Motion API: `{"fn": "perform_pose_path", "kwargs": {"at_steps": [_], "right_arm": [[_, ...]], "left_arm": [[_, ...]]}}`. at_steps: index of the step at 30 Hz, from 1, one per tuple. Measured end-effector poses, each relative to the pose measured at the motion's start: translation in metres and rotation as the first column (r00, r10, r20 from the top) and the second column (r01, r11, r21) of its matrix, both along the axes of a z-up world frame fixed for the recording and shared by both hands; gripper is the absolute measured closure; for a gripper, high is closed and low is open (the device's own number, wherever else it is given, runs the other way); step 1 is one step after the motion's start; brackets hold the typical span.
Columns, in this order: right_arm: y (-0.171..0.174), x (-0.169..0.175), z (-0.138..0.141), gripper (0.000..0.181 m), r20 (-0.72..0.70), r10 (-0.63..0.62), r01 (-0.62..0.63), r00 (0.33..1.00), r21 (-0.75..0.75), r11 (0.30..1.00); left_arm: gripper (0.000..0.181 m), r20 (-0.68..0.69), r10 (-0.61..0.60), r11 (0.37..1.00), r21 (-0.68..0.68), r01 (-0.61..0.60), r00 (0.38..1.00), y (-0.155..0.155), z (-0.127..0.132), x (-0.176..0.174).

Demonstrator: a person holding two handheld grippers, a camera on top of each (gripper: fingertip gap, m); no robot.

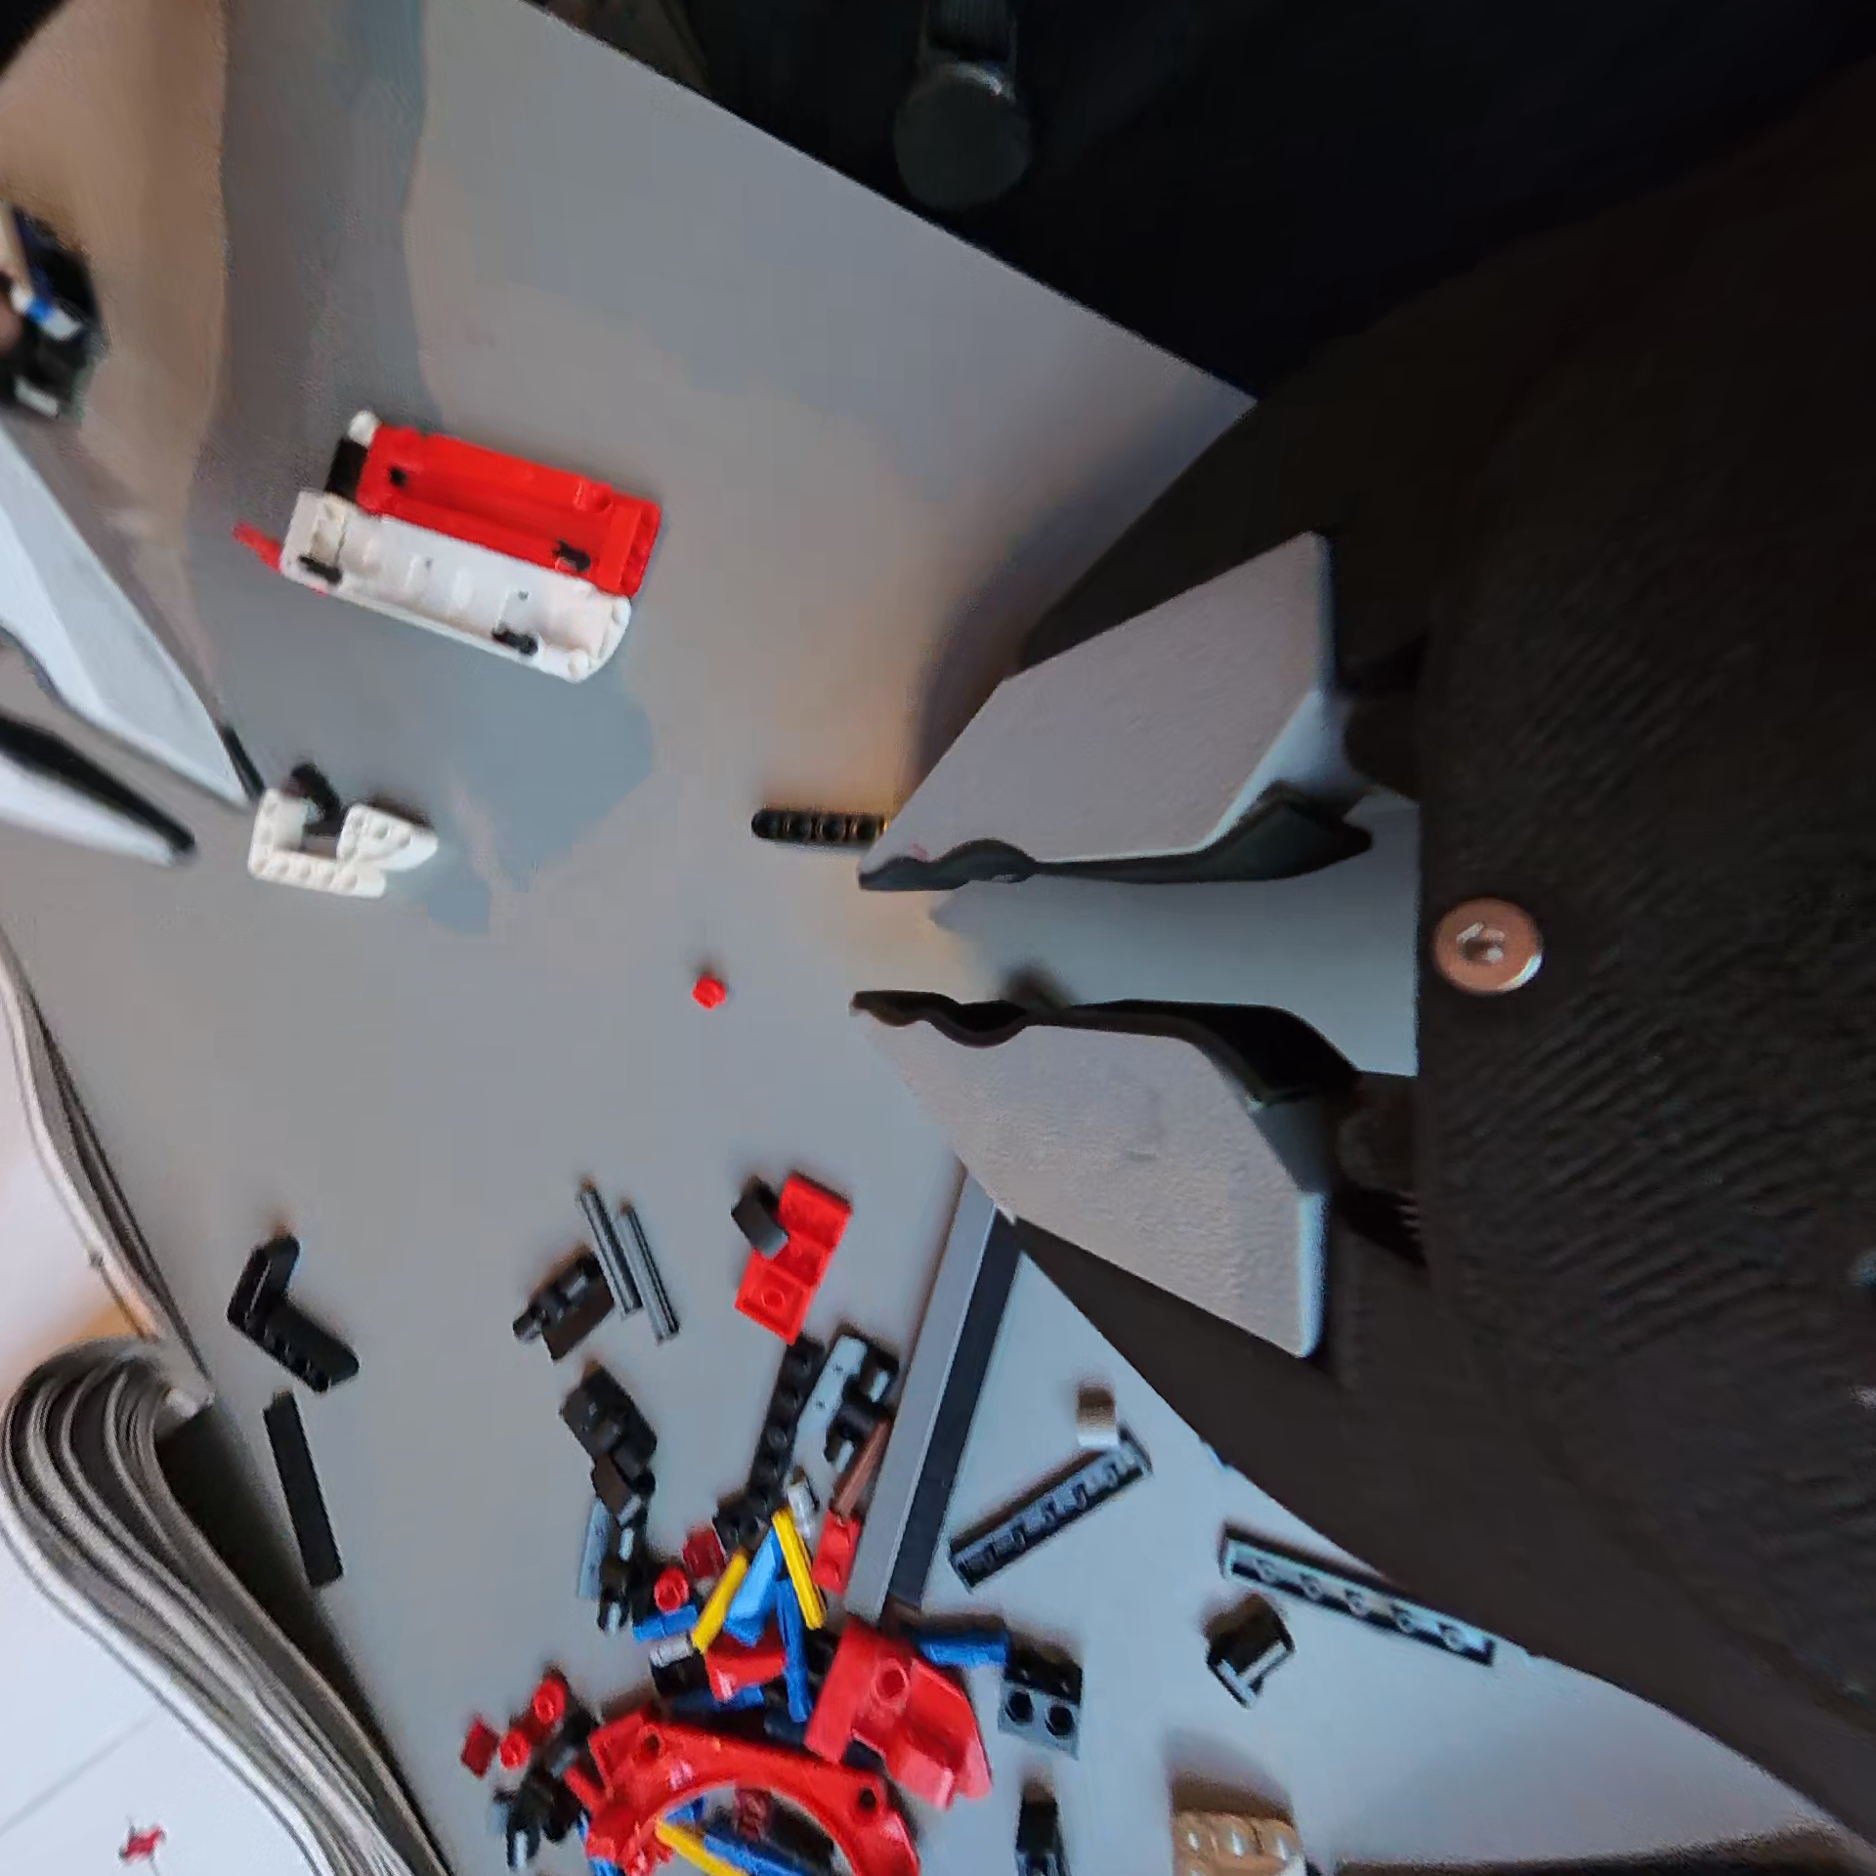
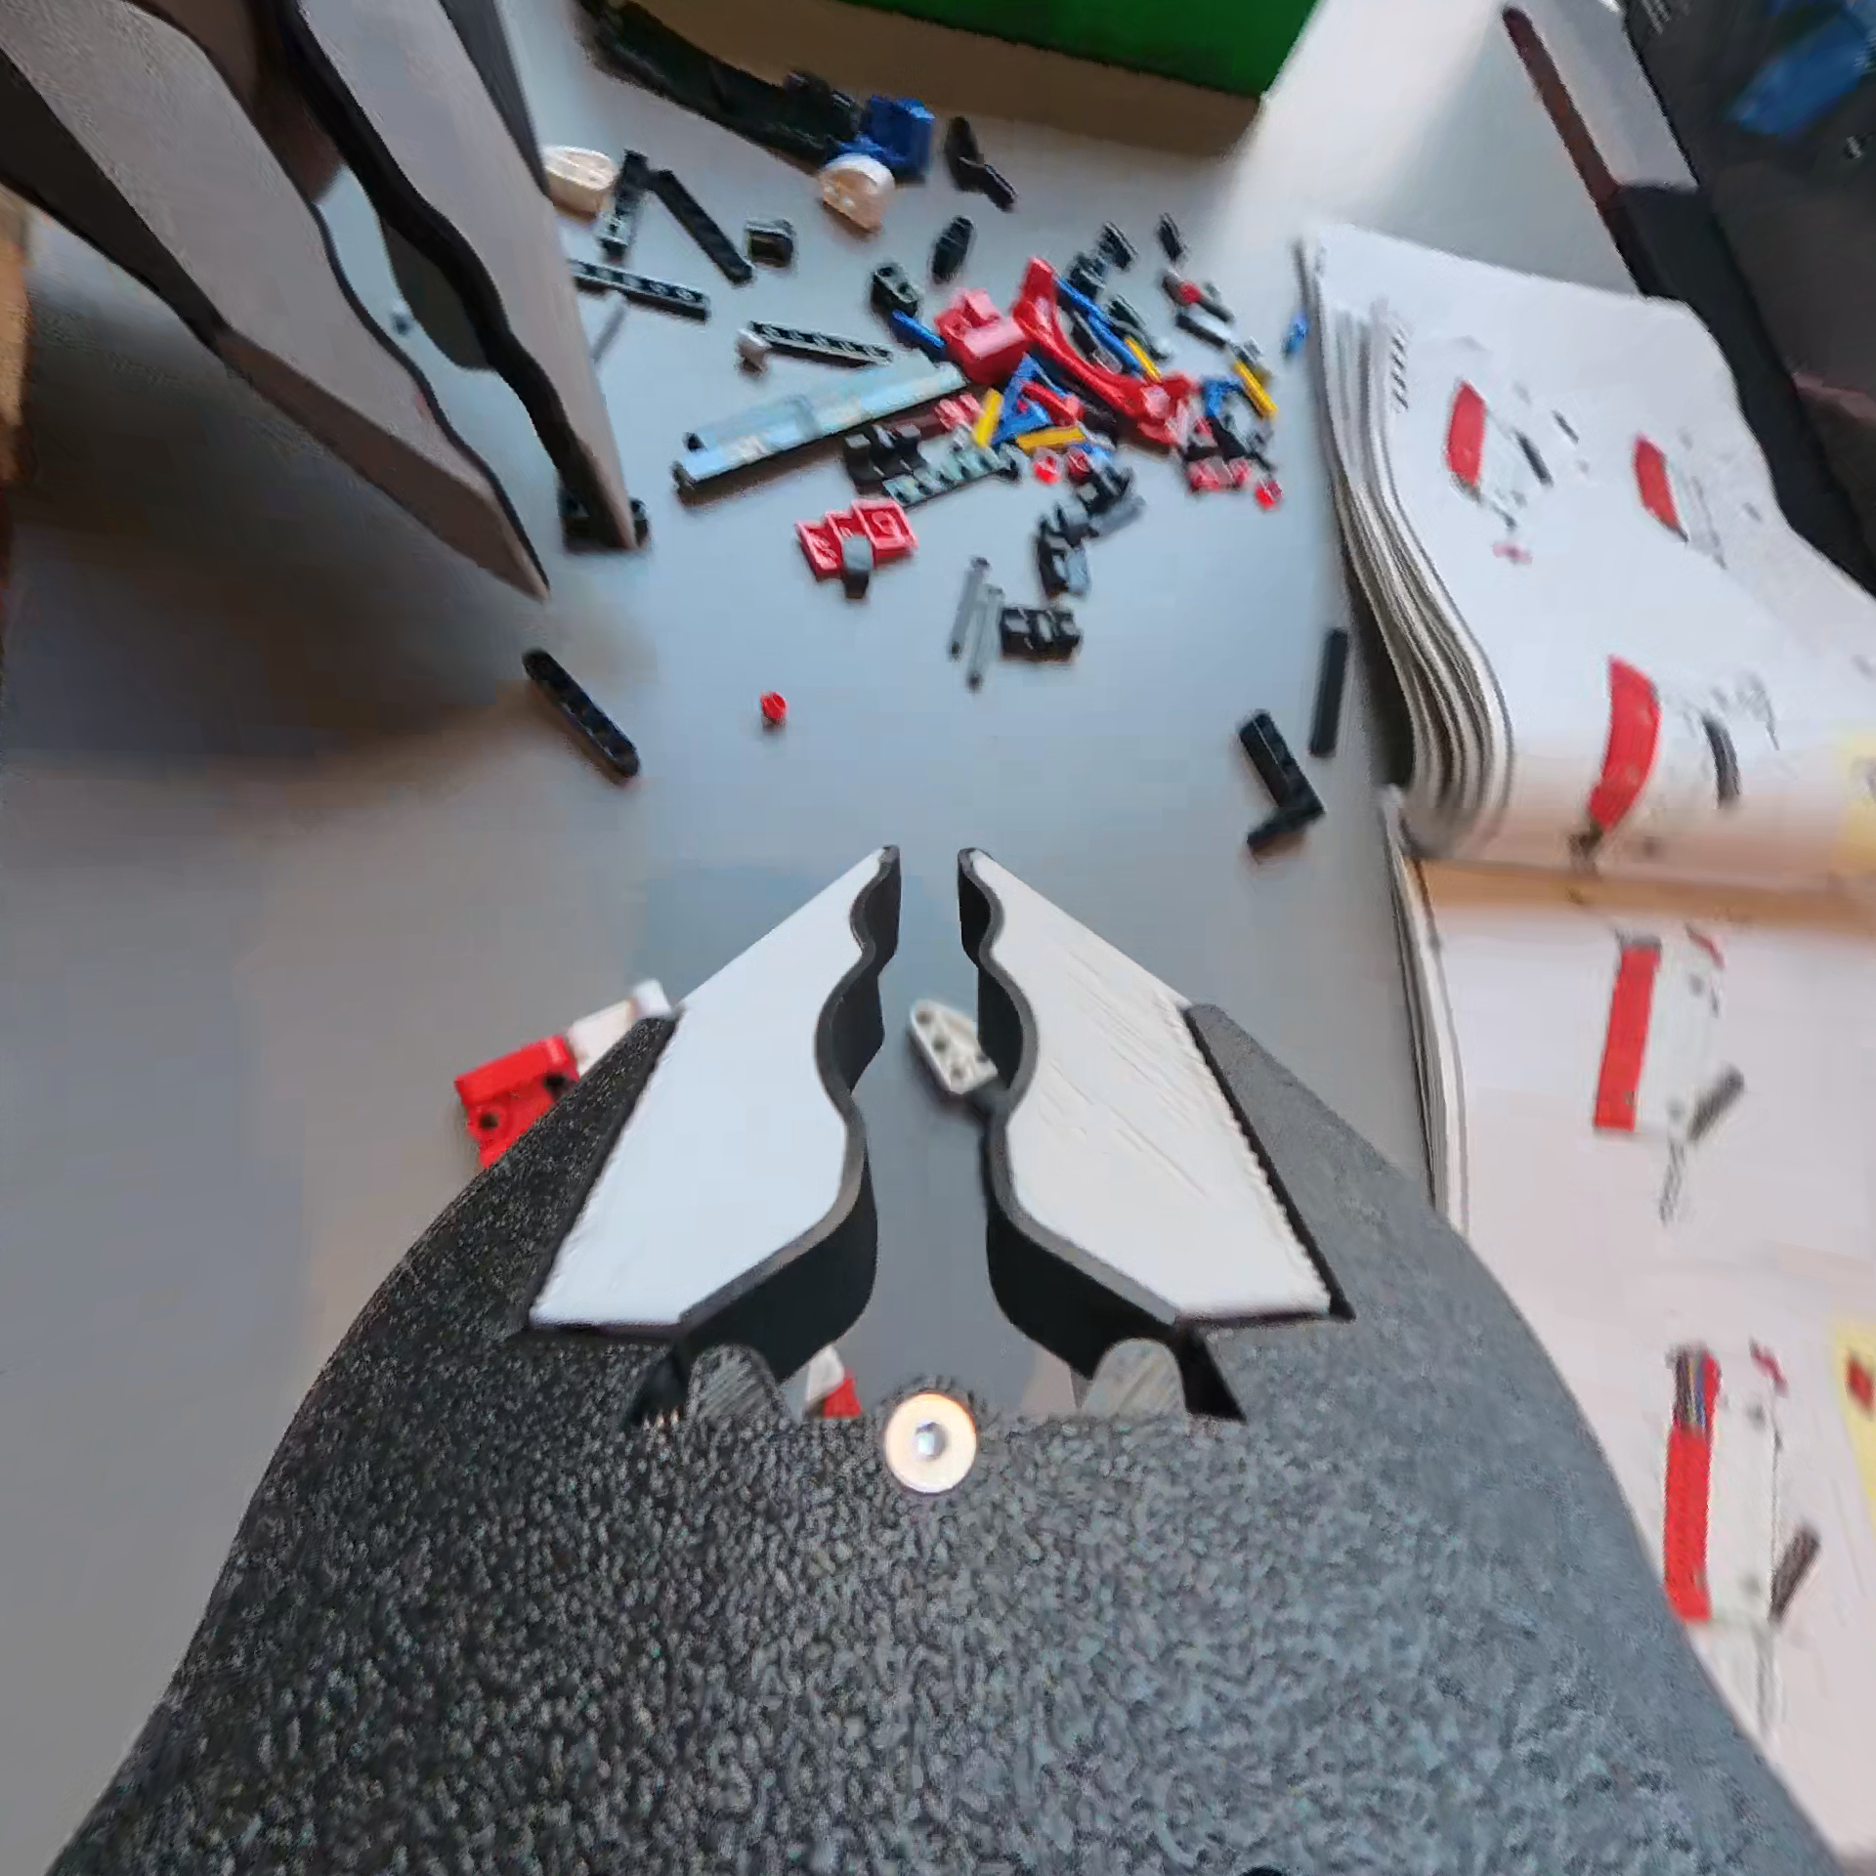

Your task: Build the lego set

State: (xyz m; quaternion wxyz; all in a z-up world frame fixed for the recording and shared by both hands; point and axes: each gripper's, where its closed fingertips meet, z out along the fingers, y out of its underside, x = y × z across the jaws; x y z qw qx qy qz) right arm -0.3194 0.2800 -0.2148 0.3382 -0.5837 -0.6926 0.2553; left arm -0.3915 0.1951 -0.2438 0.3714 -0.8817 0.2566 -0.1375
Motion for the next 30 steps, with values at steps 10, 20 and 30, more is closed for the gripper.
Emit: {"fn": "perform_pose_path", "kwargs": {"at_steps": [10,20,30], "right_arm": [[0.033,0.076,-0.007,0.171,0.091,-0.248,0.245,0.965,0.041,0.969],[0.032,0.074,0.001,0.172,0.03,-0.245,0.245,0.969,0.02,0.969],[0.03,0.008,0.008,0.175,-0.002,-0.132,0.132,0.991,-0.026,0.991]], "left_arm": [[0.165,-0.014,0.039,0.999,-0.006,-0.039,0.999,0.035,0.0,-0.001],[0.181,-0.105,-0.068,0.994,-0.089,0.059,0.992,0.056,-0.027,0.011],[0.171,-0.102,0.162,0.987,0.01,-0.162,0.982,0.034,-0.006,-0.05]]}}
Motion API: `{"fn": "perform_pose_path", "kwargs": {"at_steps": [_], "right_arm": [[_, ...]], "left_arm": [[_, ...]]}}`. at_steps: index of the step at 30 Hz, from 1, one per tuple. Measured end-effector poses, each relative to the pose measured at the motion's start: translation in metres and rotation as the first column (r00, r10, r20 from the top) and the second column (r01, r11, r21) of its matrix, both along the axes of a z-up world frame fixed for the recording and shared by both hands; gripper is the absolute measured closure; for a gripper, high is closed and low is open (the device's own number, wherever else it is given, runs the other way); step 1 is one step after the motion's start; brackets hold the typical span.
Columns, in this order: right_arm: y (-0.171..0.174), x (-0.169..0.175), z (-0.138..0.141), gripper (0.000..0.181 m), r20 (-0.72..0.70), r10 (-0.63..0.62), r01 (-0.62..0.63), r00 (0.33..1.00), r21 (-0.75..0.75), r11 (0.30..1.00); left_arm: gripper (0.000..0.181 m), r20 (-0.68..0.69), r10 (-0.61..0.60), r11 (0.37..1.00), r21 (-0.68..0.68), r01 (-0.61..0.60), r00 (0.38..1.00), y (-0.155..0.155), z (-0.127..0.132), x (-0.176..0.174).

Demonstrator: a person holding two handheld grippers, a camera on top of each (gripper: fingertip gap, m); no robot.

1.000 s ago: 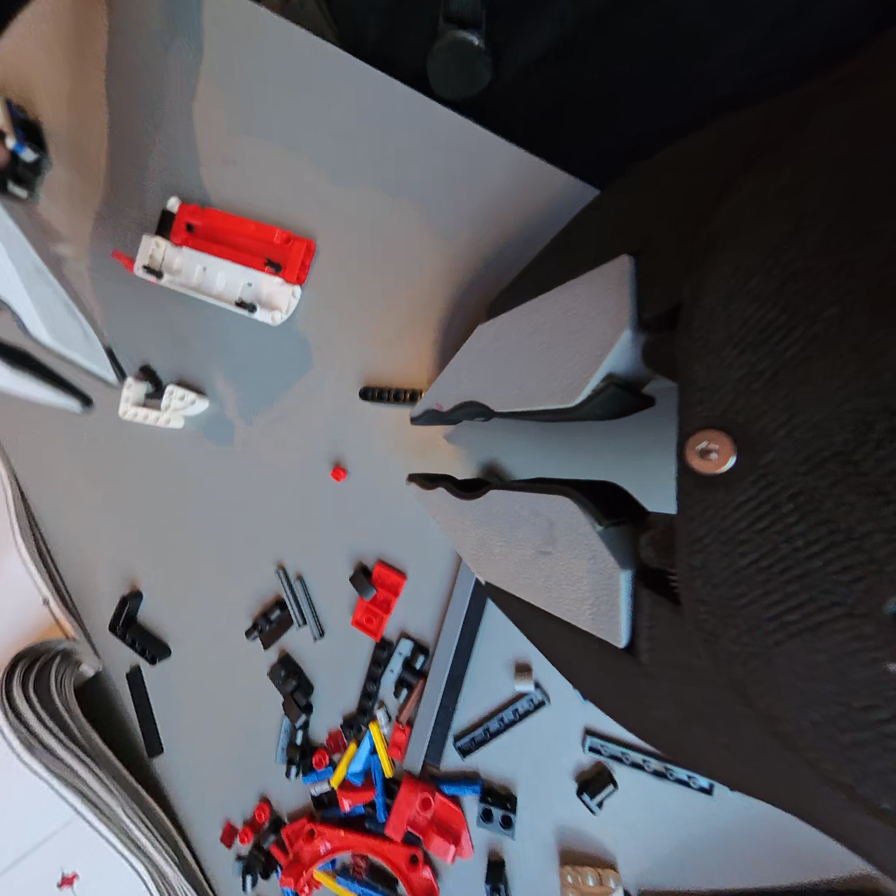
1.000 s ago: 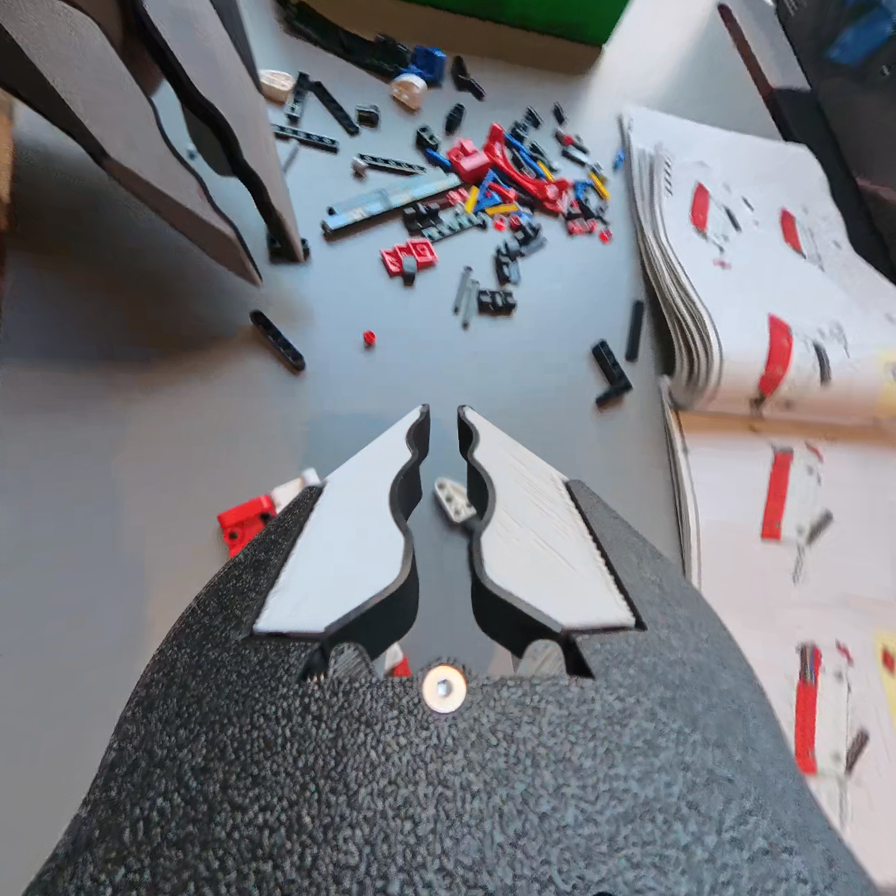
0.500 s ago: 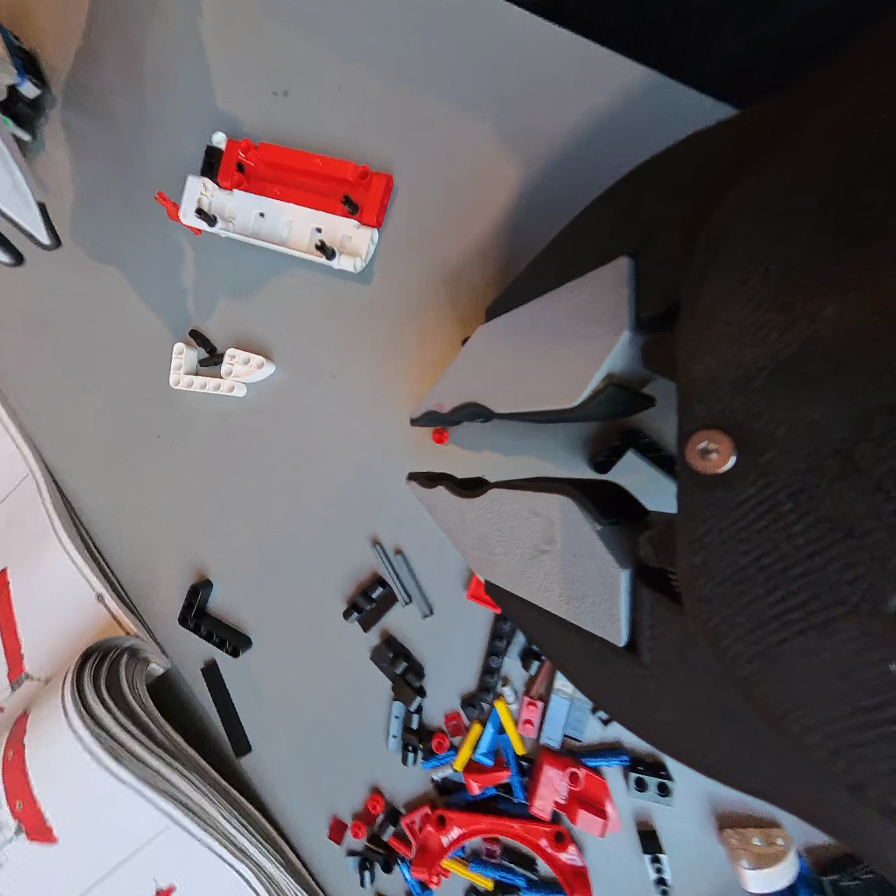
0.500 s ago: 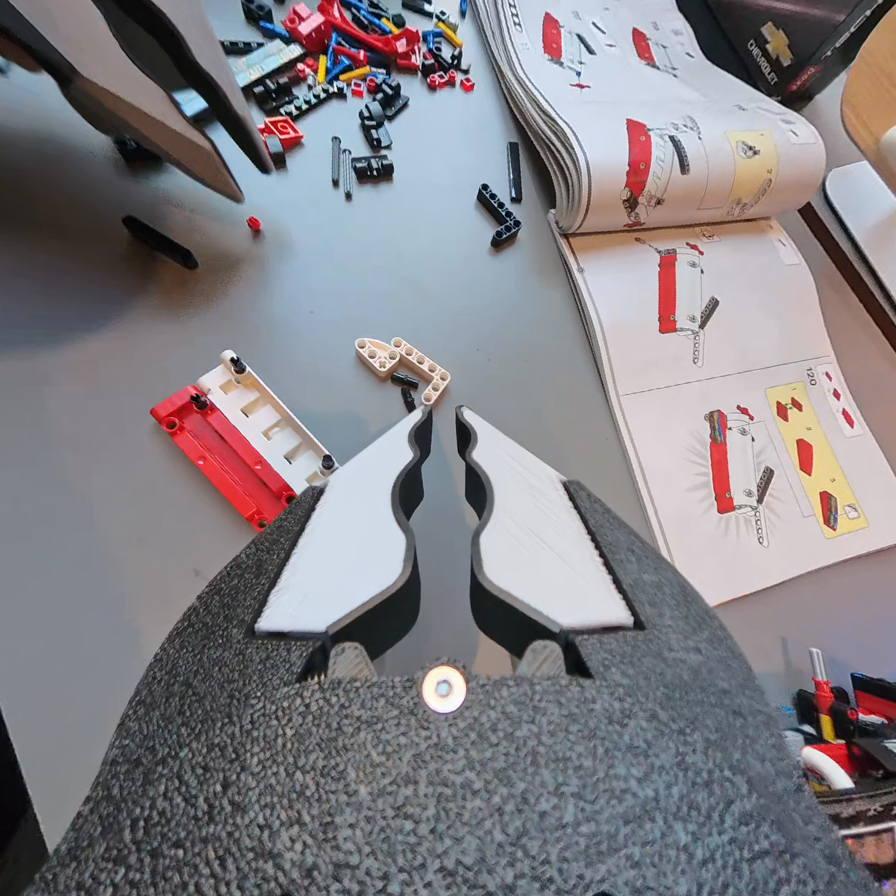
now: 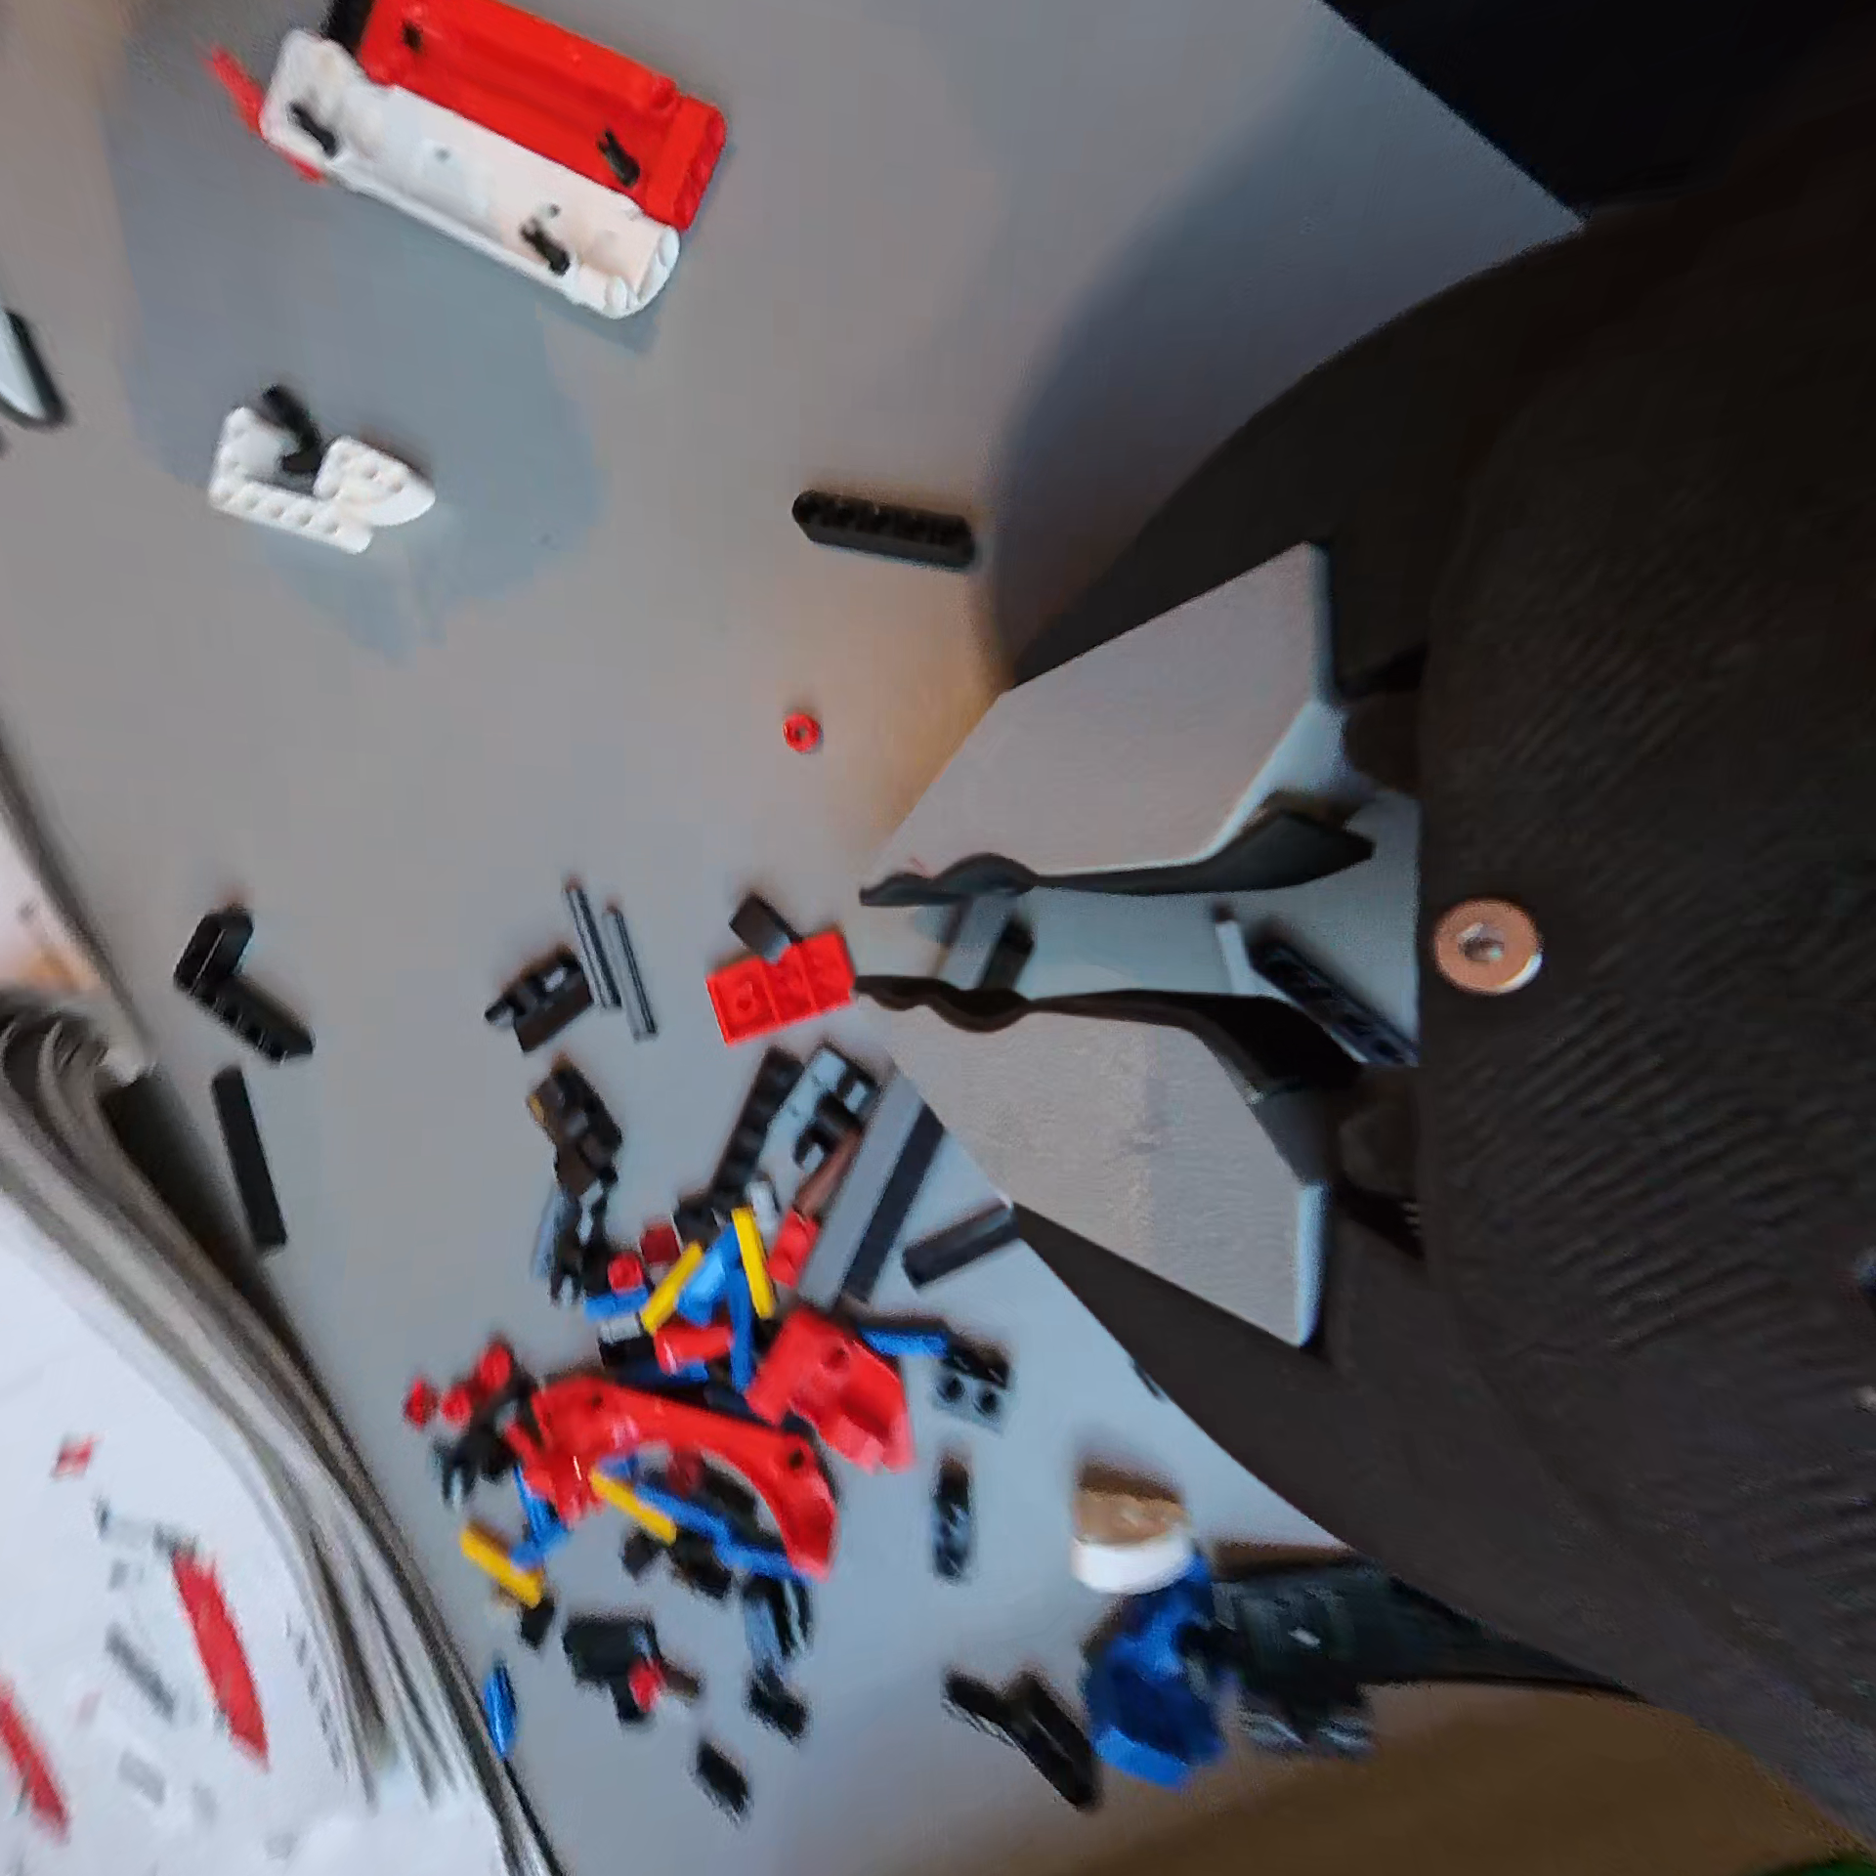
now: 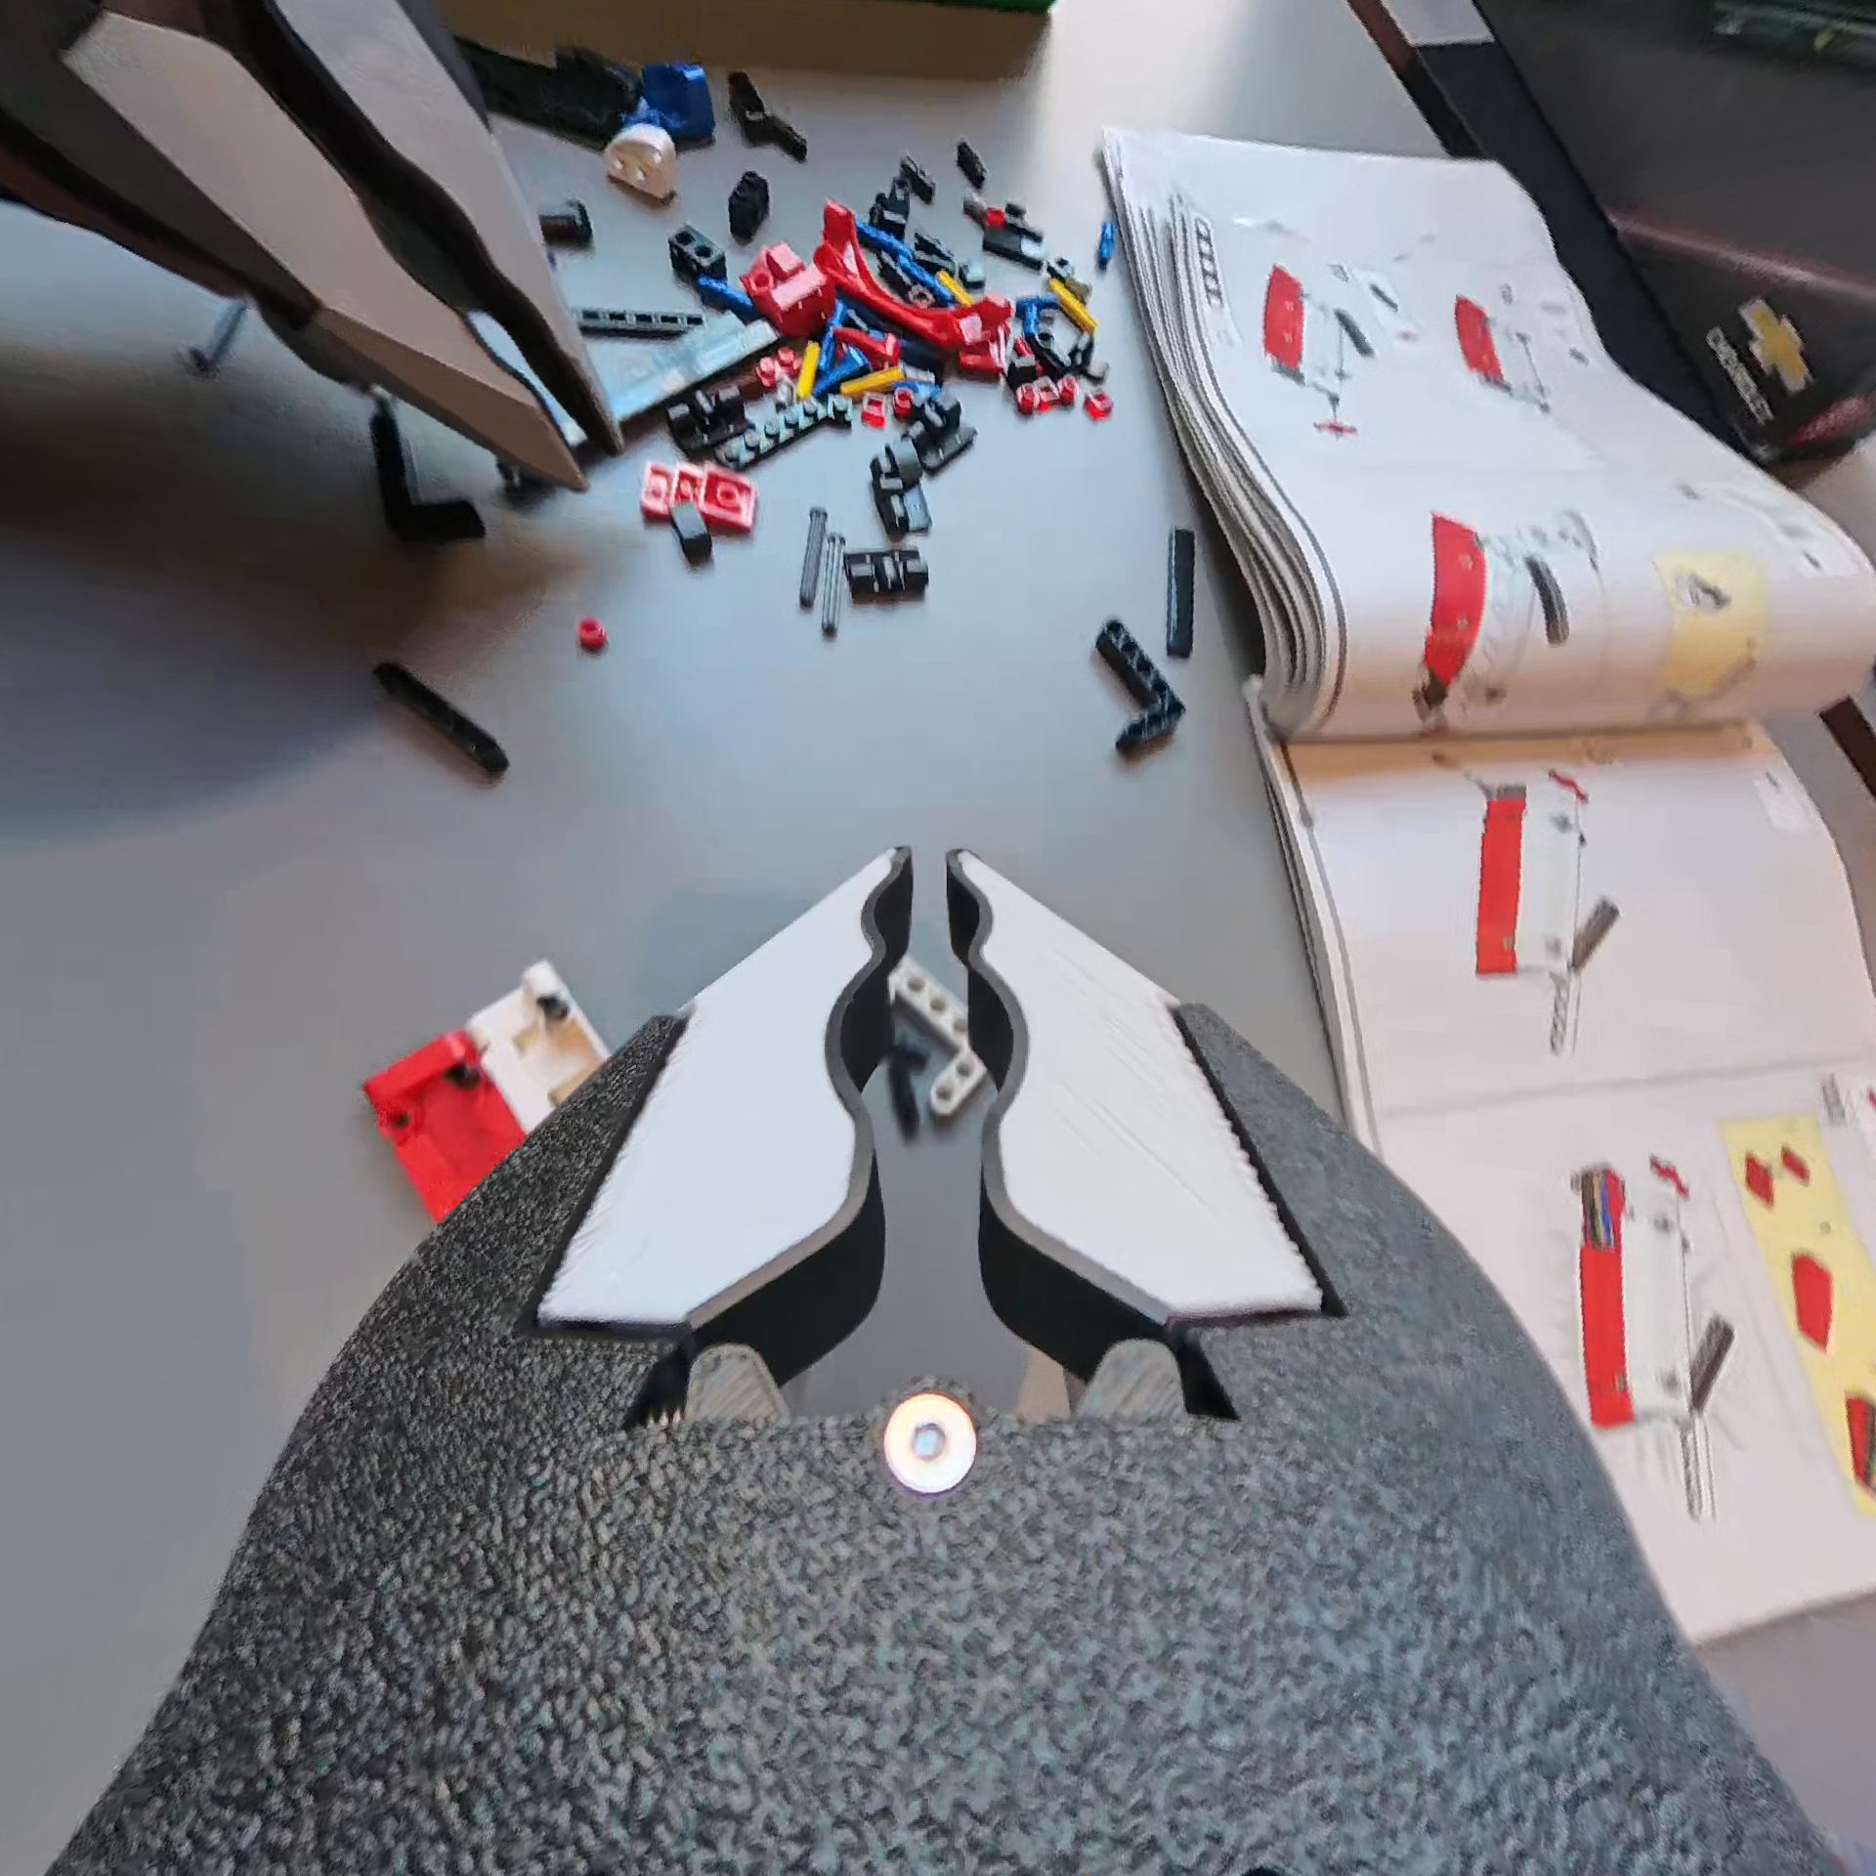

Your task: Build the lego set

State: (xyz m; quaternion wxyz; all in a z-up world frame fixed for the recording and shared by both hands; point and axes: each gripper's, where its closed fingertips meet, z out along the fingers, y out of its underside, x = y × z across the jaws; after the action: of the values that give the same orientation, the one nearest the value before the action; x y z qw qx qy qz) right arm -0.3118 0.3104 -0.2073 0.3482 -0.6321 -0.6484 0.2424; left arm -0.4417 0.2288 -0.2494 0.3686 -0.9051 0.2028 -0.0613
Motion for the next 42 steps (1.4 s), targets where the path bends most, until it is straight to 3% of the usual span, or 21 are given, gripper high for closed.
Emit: {"fn": "perform_pose_path", "kwargs": {"at_steps": [5,8,11,14,17,19,21,27,42], "right_arm": [[0.004,-0.058,0.003,0.175,-0.022,0.067,-0.067,0.998,-0.042,0.997],[0.007,-0.085,0.003,0.174,-0.008,0.09,-0.09,0.996,-0.062,0.994],[0.002,-0.093,0.012,0.173,-0.028,0.105,-0.107,0.994,-0.042,0.993],[-0.002,-0.082,0.013,0.174,-0.047,0.095,-0.097,0.994,-0.035,0.995],[-0.003,-0.068,0.011,0.173,-0.069,0.066,-0.07,0.995,-0.054,0.996],[-0.005,-0.059,0.012,0.173,-0.094,0.056,-0.062,0.994,-0.066,0.996],[-0.006,-0.051,0.01,0.173,-0.097,0.055,-0.061,0.994,-0.066,0.996],[0.002,-0.034,0.013,0.173,-0.114,0.04,-0.047,0.993,-0.058,0.997],[0.014,-0.022,0.014,0.173,-0.16,0.013,-0.027,0.987,-0.088,0.996]], "left_arm": [[0.162,0.058,0.189,0.977,0.09,-0.193,0.98,-0.014,0.02,-0.049],[0.165,0.056,0.178,0.98,0.083,-0.182,0.983,-0.001,0.027,-0.065],[0.178,0.022,0.057,0.994,0.095,-0.059,0.998,0.036,0.041,-0.066],[0.176,0.008,-0.083,0.996,-0.034,0.083,0.997,0.076,0.034,-0.065],[0.175,0.014,-0.257,0.959,-0.122,0.257,0.966,0.107,0.026,-0.056],[0.176,-0.104,-0.302,0.945,-0.165,0.283,0.948,0.128,0.015,-0.069],[0.177,-0.106,-0.359,0.919,-0.216,0.331,0.927,0.139,0.008,-0.066],[0.18,-0.168,-0.477,0.844,-0.361,0.397,0.862,0.135,-0.016,-0.072],[0.18,-0.133,-0.501,0.828,-0.36,0.43,0.855,0.134,-0.016,-0.069]]}}
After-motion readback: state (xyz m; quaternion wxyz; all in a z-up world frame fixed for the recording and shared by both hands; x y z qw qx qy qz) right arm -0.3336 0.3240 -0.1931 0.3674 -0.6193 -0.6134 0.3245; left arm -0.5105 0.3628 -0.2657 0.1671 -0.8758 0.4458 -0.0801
